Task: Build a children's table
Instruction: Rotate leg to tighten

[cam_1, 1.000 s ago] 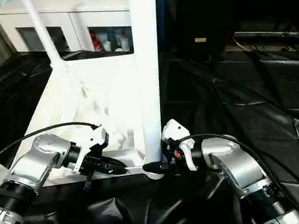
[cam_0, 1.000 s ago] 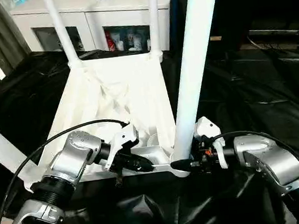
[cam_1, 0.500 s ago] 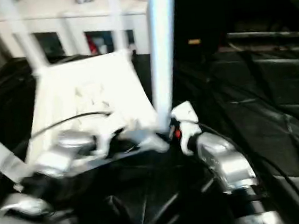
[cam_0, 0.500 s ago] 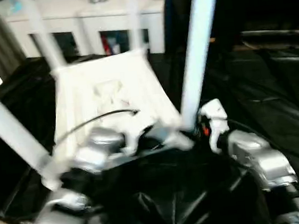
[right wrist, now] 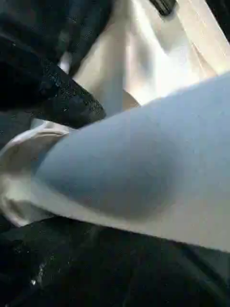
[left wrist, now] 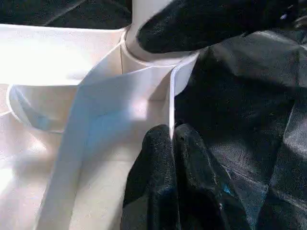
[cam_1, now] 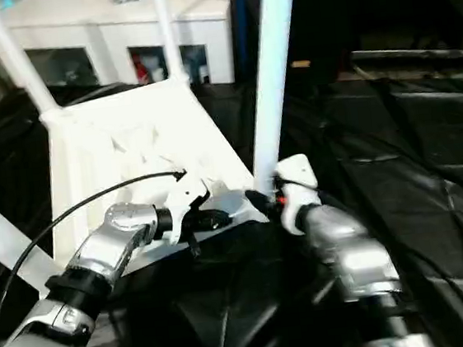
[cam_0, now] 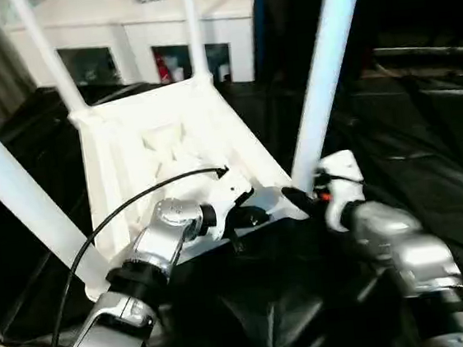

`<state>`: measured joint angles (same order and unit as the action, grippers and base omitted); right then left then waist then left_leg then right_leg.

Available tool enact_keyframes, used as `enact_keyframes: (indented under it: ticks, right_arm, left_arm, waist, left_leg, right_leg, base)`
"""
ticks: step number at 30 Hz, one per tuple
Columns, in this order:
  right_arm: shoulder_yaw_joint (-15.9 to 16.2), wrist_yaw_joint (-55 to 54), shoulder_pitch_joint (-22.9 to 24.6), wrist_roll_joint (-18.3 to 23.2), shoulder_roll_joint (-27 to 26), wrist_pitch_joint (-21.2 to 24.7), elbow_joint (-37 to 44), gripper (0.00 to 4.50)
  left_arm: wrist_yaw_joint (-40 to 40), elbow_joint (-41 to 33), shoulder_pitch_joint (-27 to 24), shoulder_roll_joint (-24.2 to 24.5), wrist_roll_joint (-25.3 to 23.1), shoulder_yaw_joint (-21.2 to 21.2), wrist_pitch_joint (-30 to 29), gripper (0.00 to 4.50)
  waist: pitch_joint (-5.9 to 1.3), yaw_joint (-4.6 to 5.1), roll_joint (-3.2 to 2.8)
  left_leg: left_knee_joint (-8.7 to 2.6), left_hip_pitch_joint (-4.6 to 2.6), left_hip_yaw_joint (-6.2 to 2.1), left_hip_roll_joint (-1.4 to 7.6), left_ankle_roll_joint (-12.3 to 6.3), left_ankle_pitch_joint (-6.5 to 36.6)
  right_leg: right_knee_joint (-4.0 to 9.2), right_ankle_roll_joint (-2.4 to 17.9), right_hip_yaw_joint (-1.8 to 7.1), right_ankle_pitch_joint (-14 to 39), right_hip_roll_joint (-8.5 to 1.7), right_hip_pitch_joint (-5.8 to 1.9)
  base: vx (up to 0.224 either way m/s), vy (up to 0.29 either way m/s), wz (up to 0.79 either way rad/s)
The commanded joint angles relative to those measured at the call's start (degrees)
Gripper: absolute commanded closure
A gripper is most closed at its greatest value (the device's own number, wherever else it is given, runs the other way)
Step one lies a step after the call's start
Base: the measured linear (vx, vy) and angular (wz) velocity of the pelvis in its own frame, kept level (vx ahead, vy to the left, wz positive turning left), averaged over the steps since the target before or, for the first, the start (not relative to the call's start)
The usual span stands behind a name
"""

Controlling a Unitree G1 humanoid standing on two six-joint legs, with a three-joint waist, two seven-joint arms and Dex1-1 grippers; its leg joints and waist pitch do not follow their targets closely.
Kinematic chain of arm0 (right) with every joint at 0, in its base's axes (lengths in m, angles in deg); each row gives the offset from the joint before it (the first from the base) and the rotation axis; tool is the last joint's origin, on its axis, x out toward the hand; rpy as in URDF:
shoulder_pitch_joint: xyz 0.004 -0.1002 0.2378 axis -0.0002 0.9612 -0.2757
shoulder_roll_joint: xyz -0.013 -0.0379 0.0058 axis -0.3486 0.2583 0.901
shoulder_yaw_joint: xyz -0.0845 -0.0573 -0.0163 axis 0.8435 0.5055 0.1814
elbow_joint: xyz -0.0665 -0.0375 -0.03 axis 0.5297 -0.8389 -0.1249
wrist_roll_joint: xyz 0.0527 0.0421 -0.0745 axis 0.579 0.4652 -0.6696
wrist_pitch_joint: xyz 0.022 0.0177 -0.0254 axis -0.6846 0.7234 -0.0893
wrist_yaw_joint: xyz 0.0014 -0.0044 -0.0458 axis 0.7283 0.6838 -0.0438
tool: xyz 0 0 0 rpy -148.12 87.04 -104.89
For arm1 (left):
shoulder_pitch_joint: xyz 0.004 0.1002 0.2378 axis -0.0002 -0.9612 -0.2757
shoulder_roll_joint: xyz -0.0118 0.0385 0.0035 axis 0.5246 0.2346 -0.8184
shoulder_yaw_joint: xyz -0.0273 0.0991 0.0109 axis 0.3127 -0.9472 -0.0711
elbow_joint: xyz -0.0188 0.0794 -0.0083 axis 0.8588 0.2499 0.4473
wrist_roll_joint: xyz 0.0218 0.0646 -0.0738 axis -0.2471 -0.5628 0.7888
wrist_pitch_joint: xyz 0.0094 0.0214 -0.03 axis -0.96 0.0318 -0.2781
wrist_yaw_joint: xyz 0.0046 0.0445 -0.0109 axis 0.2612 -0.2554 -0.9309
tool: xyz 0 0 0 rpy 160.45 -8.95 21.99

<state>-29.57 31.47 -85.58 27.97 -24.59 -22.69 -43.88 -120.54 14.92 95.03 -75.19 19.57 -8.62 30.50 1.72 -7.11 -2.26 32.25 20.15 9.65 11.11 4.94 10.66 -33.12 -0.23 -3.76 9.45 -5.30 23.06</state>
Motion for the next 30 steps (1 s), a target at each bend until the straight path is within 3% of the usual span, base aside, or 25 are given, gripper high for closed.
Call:
enact_keyframes:
  ticks: [1, 2, 3, 4, 6, 8, 10, 13, 14, 15, 17, 19, 20, 21, 23, 27, 28, 30]
  right_arm:
    - [2.59, 9.35, 2.96, 2.42, 4.70, 0.96, 5.82, 1.41]
    - [2.59, 9.35, 2.96, 2.42, 4.70, 0.96, 5.82, 1.41]
    - [0.36, 12.06, 4.62, 3.79, 8.34, 1.25, 7.00, 1.41]
    - [-0.72, 13.94, 5.68, 4.71, 10.46, 1.68, 7.69, 1.41]
    - [-1.75, 16.46, 7.09, 5.68, 13.07, 2.08, 8.60, 1.41]
    - [-2.98, 21.00, 9.60, 7.44, 17.44, 3.16, 10.36, 1.41]
    - [-3.22, 22.70, 10.45, 8.45, 19.01, 4.30, 11.10, 1.41]
    - [-3.12, 22.70, 10.66, 9.33, 19.26, 5.00, 12.22, 1.41]
    - [-2.60, 21.93, 10.30, 9.46, 18.20, 4.88, 12.48, 1.35]
    - [-2.50, 21.80, 10.27, 9.47, 18.02, 4.87, 12.54, 1.35]
    - [-1.52, 21.41, 10.15, 9.96, 16.92, 5.36, 13.56, 1.34]
    - [-0.55, 21.62, 10.39, 10.92, 16.37, 6.20, 15.05, 1.34]
    - [-0.55, 21.62, 10.39, 10.92, 16.37, 6.20, 15.05, 1.34]
    - [0.66, 22.14, 10.72, 11.79, 15.84, 7.17, 16.59, 1.34]
    - [1.85, 22.47, 10.90, 12.24, 15.39, 8.01, 17.61, 1.34]
    - [2.90, 22.53, 10.88, 12.43, 14.69, 8.59, 18.09, 1.34]
    - [3.20, 22.29, 10.75, 12.06, 14.34, 8.29, 17.87, 1.34]
    - [3.27, 21.07, 10.05, 11.26, 13.35, 7.52, 16.88, 1.34]
  left_arm:
    - [0.68, 0.95, -0.10, -0.03, -1.14, -0.54, 0.64, 4.50]
    - [0.68, 0.95, -0.10, -0.03, -1.14, -0.54, 0.64, 4.50]
    - [-0.19, 0.99, -0.23, -0.11, -0.98, -0.66, 1.99, 4.50]
    - [-0.44, 0.84, -0.36, -0.11, -0.87, -0.67, 2.11, 4.50]
    - [-0.61, 0.50, -0.58, -0.15, -0.66, -0.63, 2.27, 4.50]
    - [-1.30, -0.84, -1.52, -0.33, -0.02, -0.77, 3.88, 4.50]
    - [-1.49, -2.65, -2.78, -0.41, 0.23, -1.03, 5.91, 4.50]
    - [-0.34, -5.52, -4.43, -1.25, 1.75, 0.14, 5.25, 4.50]
    - [-1.75, -8.95, -5.95, -1.02, 3.38, 0.31, 1.41, 4.22]
    - [-1.88, -9.47, -6.22, -0.96, 3.55, 0.31, 0.99, 4.22]
    - [-3.08, -14.60, -8.82, -0.21, 5.26, 0.25, -3.00, 3.91]
    - [-4.02, -19.87, -11.58, 0.72, 6.78, 0.10, -6.18, 3.80]
    - [-4.02, -19.87, -11.58, 0.72, 6.78, 0.10, -6.18, 3.57]
    - [-4.00, -26.25, -15.30, 2.00, 8.73, 0.53, -9.23, 3.49]
    - [-2.97, -31.83, -18.95, 3.31, 10.00, 1.65, -11.65, 3.35]
    - [-0.88, -38.17, -23.43, 5.03, 10.77, 3.73, -13.97, 3.05]
    - [-0.05, -40.59, -25.34, 5.65, 11.33, 4.89, -14.84, 2.89]
    - [0.25, -44.21, -28.11, 6.91, 12.57, 6.29, -16.62, 2.68]
  waist:
    - [-3.28, -0.18, 1.05]
    - [-3.16, -0.28, 1.35]
    - [-3.00, -0.38, 1.47]
    - [-2.96, -0.53, 1.50]
    - [-2.85, -0.61, 1.50]
    - [-2.72, -0.98, 2.01]
    - [-2.78, -1.03, 2.27]
    - [-2.87, -1.01, 2.20]
    - [-2.97, -1.04, 2.10]
    - [-2.92, -1.10, 2.09]
    - [-3.10, -1.20, 1.27]
    - [-3.19, -1.05, 1.28]
    - [-3.13, -0.96, 1.30]
    - [-2.89, -0.96, 1.26]
    - [-2.54, -0.70, 1.44]
    - [-1.68, -0.02, 1.28]
    - [-1.23, 0.12, 1.80]
    - [-0.75, 0.40, 1.75]
  left_leg:
    - [-2.85, -0.07, 0.22, 1.51, -4.62, 7.64]
    - [-2.88, 0.16, 0.20, 1.48, -4.83, 7.44]
    - [-2.97, 0.57, 0.15, 1.33, -5.24, 7.50]
    - [-3.02, 0.50, 0.16, 1.37, -5.33, 8.82]
    - [-3.12, 0.48, 0.16, 1.49, -5.20, 9.91]
    - [-3.16, 0.55, 0.07, 1.62, -5.25, 10.04]
    - [-3.08, 0.83, 0.00, 1.57, -5.55, 9.22]
    - [-2.91, 0.68, 0.06, 1.64, -5.87, 8.31]
    - [-2.86, 0.62, 0.07, 1.85, -5.82, 7.62]
    - [-2.83, 0.67, 0.10, 1.73, -6.05, 7.37]
    - [-2.73, 0.55, 0.06, 1.89, -5.89, 6.77]
    - [-2.59, 0.58, -0.01, 2.06, -6.24, 5.38]
    - [-2.60, 0.62, 0.00, 2.06, -6.38, 5.63]
    - [-2.67, 0.56, 0.09, 1.99, -6.28, 6.76]
    - [-2.99, 0.83, 0.02, 2.00, -5.87, 7.95]
    - [-3.71, 0.57, 0.04, 1.93, -3.58, 14.43]
    - [-3.88, 0.45, 0.05, 1.85, -2.95, 15.66]
    - [-4.20, 0.44, -0.09, 1.80, -2.58, 17.38]
  right_leg:
    - [2.82, 11.70, 2.26, 4.95, -2.53, -3.12]
    - [2.81, 11.69, 2.24, 4.85, -2.50, -3.48]
    - [2.95, 11.20, 2.13, 6.67, -2.64, -3.71]
    - [3.41, 10.32, 2.02, 11.21, -2.88, -3.57]
    - [3.84, 9.58, 2.05, 15.21, -2.98, -3.33]
    - [4.03, 8.59, 2.08, 17.45, -2.95, -3.30]
    - [3.82, 8.37, 2.07, 16.99, -2.95, -3.42]
    - [3.70, 9.13, 2.00, 16.10, -2.99, -3.19]
    - [3.34, 9.85, 2.05, 14.77, -3.08, -3.11]
    - [3.44, 10.04, 2.01, 14.72, -2.99, -3.01]
    - [3.19, 11.26, 2.04, 12.88, -2.93, -2.87]
    - [2.52, 12.92, 2.03, 7.50, -2.65, -2.96]
    - [2.52, 13.06, 2.02, 7.17, -2.62, -3.02]
    - [2.72, 13.07, 2.03, 7.98, -2.69, -2.94]
    - [2.80, 12.58, 1.98, 9.77, -2.61, -3.00]
    - [4.31, 8.92, 2.06, 21.74, -2.56, -2.43]
    - [4.64, 7.79, 2.08, 23.82, -2.41, -2.10]
    - [5.03, 6.45, 2.11, 26.66, -2.35, -1.86]
  base:
    - [0.000, 0.000, 0.00]
    - [0.000, 0.000, 0.00]
    - [0.000, 0.000, 0.00]
    - [0.000, 0.000, 0.00]
    - [0.000, 0.000, 0.00]
    - [0.000, 0.000, 0.00]
    - [0.000, 0.000, 0.00]
    - [0.000, 0.000, 0.00]
    - [0.000, 0.000, 0.00]
    - [0.000, 0.000, 0.00]
    - [0.000, 0.000, 0.00]
    - [0.000, 0.000, 0.00]
    - [0.000, 0.000, 0.00]
    - [0.000, 0.000, 0.00]
    - [0.000, 0.000, 0.00]
    - [0.000, 0.000, 0.00]
    - [0.000, 0.000, 0.00]
    - [0.000, 0.000, 0.00]
